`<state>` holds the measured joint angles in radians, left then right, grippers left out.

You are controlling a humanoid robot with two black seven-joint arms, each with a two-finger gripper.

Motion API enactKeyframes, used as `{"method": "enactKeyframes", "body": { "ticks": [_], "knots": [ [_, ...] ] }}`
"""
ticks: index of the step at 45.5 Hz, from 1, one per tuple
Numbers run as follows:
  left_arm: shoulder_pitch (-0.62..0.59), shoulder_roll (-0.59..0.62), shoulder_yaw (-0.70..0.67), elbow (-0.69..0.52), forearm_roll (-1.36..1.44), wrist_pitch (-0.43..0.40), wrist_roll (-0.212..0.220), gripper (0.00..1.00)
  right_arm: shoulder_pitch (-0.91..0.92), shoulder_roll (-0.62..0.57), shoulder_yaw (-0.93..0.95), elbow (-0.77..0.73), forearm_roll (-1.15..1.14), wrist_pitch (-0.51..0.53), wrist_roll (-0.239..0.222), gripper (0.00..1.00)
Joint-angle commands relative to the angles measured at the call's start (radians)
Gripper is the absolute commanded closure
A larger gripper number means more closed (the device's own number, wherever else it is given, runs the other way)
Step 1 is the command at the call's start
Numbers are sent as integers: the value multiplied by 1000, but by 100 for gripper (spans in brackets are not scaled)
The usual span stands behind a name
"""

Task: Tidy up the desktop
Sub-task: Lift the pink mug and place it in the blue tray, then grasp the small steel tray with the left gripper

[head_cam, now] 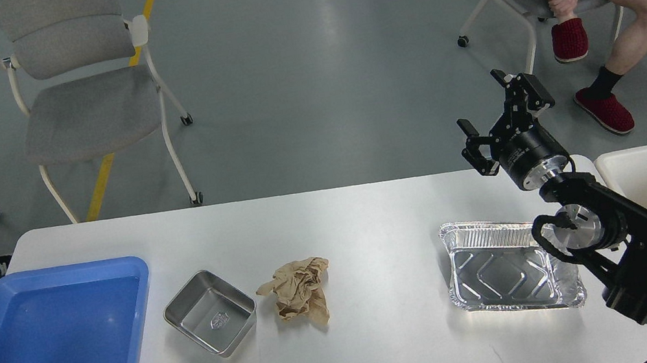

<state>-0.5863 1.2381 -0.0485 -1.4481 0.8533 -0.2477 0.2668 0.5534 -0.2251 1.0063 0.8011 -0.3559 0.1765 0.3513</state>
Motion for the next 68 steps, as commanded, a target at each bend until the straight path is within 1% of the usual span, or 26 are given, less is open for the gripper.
{"method": "enactKeyframes", "body": {
  "ticks": [1,3,5,9,11,16,19,23,27,33,35,38,40,43,49,50,53,56,59,62,68],
  "knots": [
    [-3,15,-4,-3,-39,-4,-1,14,0,1,0,0,0,0,0,0],
    [-6,24,-7,-14,-54,-10,-4,10,0,3,0,0,0,0,0,0],
    [-13,52,-19,-31,-66,-19,-21,6,0,3,0,0,0,0,0,0],
    [-18,139,-65,-112,-68,-76,-73,6,2,3,0,0,0,0,0,0],
    [-23,188,-99,-159,-68,-114,-83,6,2,3,0,0,0,0,0,0],
    [-36,329,-203,-258,-71,-180,-87,6,5,4,0,0,0,0,0,0],
    [-65,392,-293,-270,-74,-218,-87,6,5,10,0,0,-2,0,0,0],
    [-85,443,-349,-276,-88,-265,-87,6,6,13,0,-2,-2,0,0,0],
    [-118,509,-378,-276,-129,-312,-87,6,5,13,0,0,-2,0,0,0],
    [-184,572,-378,-278,-154,-390,-87,6,0,12,0,-2,-2,0,0,0],
    [-199,577,-378,-278,-154,-400,-87,6,0,13,0,-2,-2,0,0,0],
    [-207,566,-378,-278,-154,-392,-87,6,0,13,-2,0,-2,0,0,0],
    [-205,540,-376,-278,-154,-381,-84,6,-1,15,0,0,-2,0,0,0],
    [-202,459,-370,-273,-154,-343,-80,6,-1,18,-2,0,-2,0,0,0],
    [-162,250,-331,-247,-152,-190,-57,6,-3,18,0,3,-2,0,0,0],
    [-147,201,-314,-236,-152,-153,-49,6,-3,18,0,4,0,0,0,0],
    [-122,98,-289,-206,-152,-79,-28,6,-6,16,0,4,0,0,0,0],
    [-96,-7,-257,-166,-152,-21,6,6,-7,16,0,4,0,0,0,0],
    [-84,-98,-226,-115,-151,16,38,6,-7,15,-2,6,0,0,0,0],
    [-82,-169,-203,-57,-152,36,61,6,-7,13,0,4,0,0,0,0],
    [-55,-313,-189,54,-154,90,62,6,-9,15,-2,4,-2,0,0,0]
  ]
}}
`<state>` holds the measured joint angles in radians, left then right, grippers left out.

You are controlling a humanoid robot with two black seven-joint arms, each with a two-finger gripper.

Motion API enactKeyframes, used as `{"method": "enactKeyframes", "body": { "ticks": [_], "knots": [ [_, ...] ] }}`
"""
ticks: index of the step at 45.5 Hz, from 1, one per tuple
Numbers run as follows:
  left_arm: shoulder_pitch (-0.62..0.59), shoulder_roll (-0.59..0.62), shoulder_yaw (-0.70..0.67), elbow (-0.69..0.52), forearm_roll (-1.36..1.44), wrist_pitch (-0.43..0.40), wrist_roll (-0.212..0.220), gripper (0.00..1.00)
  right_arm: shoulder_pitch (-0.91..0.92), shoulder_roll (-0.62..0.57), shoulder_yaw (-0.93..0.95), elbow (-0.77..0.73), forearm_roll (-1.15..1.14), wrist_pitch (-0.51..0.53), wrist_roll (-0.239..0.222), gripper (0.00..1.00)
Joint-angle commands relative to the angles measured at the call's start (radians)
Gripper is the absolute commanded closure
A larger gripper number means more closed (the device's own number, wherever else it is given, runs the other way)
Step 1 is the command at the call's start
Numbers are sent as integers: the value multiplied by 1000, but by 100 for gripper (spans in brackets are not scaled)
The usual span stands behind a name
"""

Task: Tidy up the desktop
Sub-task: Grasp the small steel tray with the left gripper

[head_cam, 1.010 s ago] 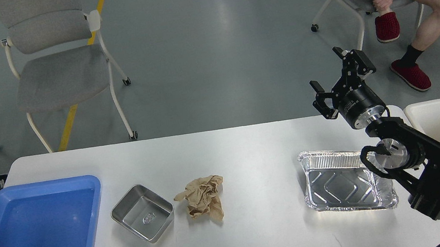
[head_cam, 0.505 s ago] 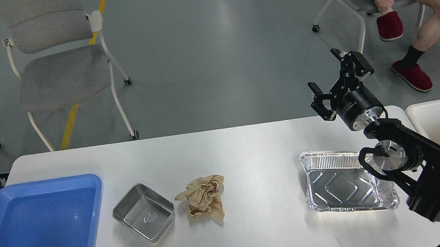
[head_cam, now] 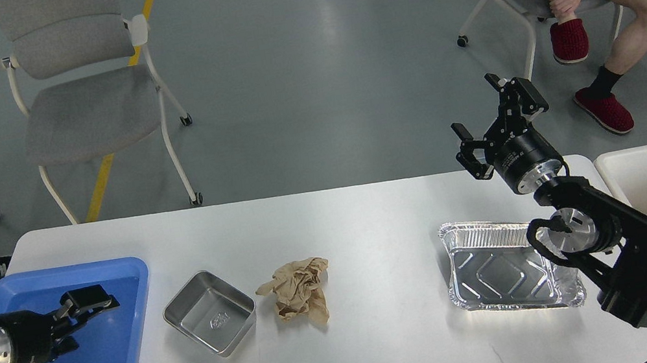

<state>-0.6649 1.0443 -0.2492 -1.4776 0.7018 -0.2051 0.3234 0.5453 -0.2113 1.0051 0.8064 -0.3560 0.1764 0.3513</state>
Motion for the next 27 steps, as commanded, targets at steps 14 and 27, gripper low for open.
{"method": "enactKeyframes", "body": {
  "ticks": [14,27],
  "knots": [
    [91,-400,14,224,-10,182,3,8,-1,0,0,-4,-1,0,0,0],
    [120,-489,22,284,-8,216,11,60,-16,-5,-3,-6,-1,2,0,0]
  ]
}}
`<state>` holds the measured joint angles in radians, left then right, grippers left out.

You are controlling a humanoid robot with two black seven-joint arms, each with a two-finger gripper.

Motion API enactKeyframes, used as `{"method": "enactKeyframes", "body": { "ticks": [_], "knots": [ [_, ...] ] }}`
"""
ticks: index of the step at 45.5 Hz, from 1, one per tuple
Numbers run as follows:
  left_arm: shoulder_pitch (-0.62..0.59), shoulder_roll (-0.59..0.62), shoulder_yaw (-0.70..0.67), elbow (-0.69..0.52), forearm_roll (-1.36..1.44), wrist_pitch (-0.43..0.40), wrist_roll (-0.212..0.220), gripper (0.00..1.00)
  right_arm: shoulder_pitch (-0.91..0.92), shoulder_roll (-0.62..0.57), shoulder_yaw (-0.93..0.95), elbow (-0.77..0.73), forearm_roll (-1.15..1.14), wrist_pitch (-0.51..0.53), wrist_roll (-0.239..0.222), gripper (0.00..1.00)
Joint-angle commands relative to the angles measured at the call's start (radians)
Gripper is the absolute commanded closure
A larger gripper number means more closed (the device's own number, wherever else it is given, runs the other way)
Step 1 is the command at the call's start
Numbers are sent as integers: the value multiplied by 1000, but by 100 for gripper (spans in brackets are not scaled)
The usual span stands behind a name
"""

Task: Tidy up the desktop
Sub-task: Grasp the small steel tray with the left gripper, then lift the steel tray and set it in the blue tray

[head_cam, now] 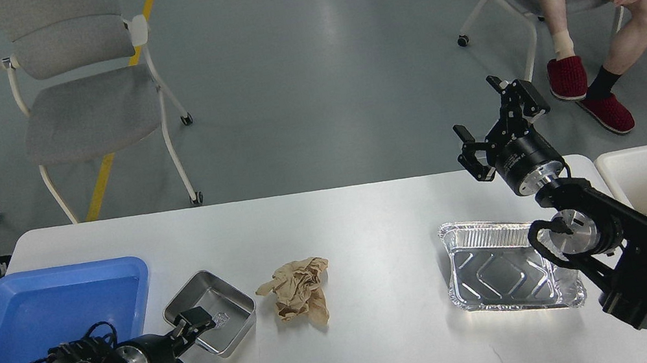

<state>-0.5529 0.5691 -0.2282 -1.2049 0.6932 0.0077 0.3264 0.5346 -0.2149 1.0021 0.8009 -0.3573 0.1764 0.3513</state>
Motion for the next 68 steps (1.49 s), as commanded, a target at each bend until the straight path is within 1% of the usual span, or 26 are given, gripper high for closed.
{"method": "enactKeyframes", "body": {
  "ticks": [1,2,4,8,11,16,21,26,30,34,42,43,46,49,52,57,60,63,68],
  "knots": [
    [10,-14,1,11,-1,3,11,65,-5,-1,0,0,0,2,0,0],
    [8,-14,1,11,-1,3,17,70,-5,-1,0,0,0,2,0,0],
    [8,-11,0,11,-3,3,34,78,-5,-1,0,0,0,1,0,0],
    [7,-3,-2,11,-3,3,68,82,-7,-1,0,0,0,1,0,0],
    [7,3,-5,10,-3,3,82,85,-7,0,0,0,0,1,2,0],
    [4,11,-13,10,-4,3,109,98,-12,0,0,0,0,0,0,0],
    [-2,29,-17,7,-3,3,155,100,-13,0,0,0,0,0,0,0],
    [-9,52,-23,-2,-1,2,183,100,-15,0,0,0,0,0,0,0],
    [-22,83,-22,-21,-1,-2,192,100,-15,0,0,0,0,0,0,0],
    [-48,130,-20,-67,0,-6,195,100,-15,0,0,0,0,0,0,0],
    [-150,291,-20,-231,-3,-49,194,100,-13,5,0,0,0,0,0,0],
    [-176,342,-19,-272,-3,-66,195,100,-13,6,0,0,0,0,0,0],
    [-208,435,-19,-341,-3,-104,197,100,-10,5,0,0,0,0,0,0],
    [-239,543,-22,-407,-3,-178,200,100,-10,3,0,0,0,0,0,0],
    [-274,655,-30,-446,-3,-277,209,100,-13,3,0,0,0,0,0,0],
    [-340,810,-65,-455,-3,-469,204,100,-13,6,0,0,0,0,2,0],
    [-369,883,-103,-455,-3,-567,198,100,-13,9,0,0,0,0,2,0],
    [-377,942,-149,-455,-3,-641,197,100,-13,11,0,0,0,0,2,0],
    [-377,1012,-218,-455,-9,-721,195,100,-13,11,0,0,0,0,2,0]
  ]
}}
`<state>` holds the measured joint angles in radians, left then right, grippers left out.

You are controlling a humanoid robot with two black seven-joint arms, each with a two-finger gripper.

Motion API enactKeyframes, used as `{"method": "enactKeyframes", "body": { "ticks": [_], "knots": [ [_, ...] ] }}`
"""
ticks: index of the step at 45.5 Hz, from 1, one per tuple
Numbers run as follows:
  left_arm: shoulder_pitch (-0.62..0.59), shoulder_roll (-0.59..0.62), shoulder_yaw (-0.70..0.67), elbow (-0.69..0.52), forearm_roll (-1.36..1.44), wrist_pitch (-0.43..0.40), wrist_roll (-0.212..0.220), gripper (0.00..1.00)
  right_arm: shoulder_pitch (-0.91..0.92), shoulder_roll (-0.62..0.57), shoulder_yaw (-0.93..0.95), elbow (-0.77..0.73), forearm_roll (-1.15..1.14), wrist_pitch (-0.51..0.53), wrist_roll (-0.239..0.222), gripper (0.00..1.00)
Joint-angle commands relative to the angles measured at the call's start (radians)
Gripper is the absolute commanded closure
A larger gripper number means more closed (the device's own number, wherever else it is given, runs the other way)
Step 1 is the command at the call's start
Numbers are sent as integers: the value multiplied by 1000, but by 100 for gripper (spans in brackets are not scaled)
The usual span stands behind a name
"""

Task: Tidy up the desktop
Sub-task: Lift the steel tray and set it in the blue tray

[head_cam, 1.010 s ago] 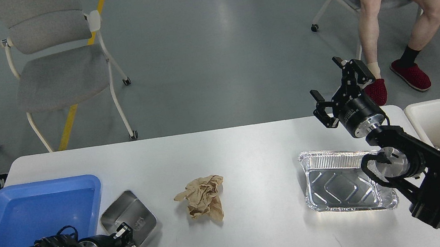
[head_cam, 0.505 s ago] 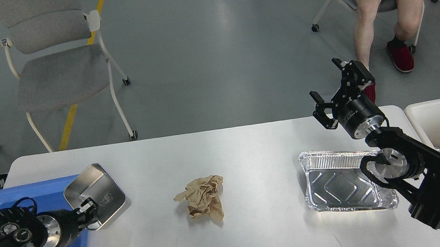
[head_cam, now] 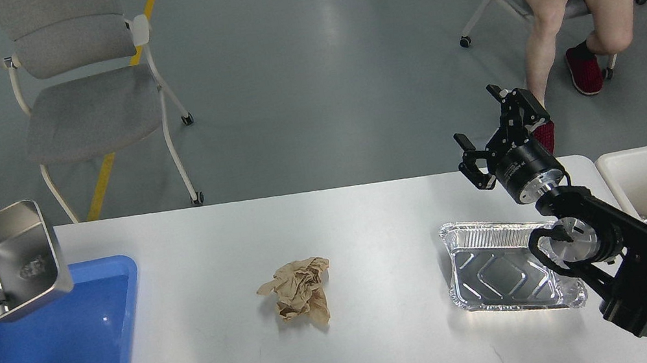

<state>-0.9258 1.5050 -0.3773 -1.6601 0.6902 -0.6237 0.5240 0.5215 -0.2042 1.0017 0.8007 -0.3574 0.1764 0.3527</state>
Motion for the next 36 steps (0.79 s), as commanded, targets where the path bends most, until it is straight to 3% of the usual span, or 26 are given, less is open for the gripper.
{"method": "enactKeyframes", "body": {
  "ticks": [1,7,17,27,36],
  "knots": [
    [-4,87,-77,0,-9,-102,-2,100,0,0,0,0,0,0,0,0],
    [-2,101,-77,5,-17,-113,-4,100,-2,0,0,0,0,0,0,0],
    [7,3,12,94,-17,-21,-10,100,-3,3,0,0,0,0,0,0],
    [28,-213,115,368,-17,87,-22,100,-6,2,0,0,0,0,0,0],
    [130,-442,113,614,-17,145,-33,100,-12,2,0,0,0,2,2,0]
  ]
}}
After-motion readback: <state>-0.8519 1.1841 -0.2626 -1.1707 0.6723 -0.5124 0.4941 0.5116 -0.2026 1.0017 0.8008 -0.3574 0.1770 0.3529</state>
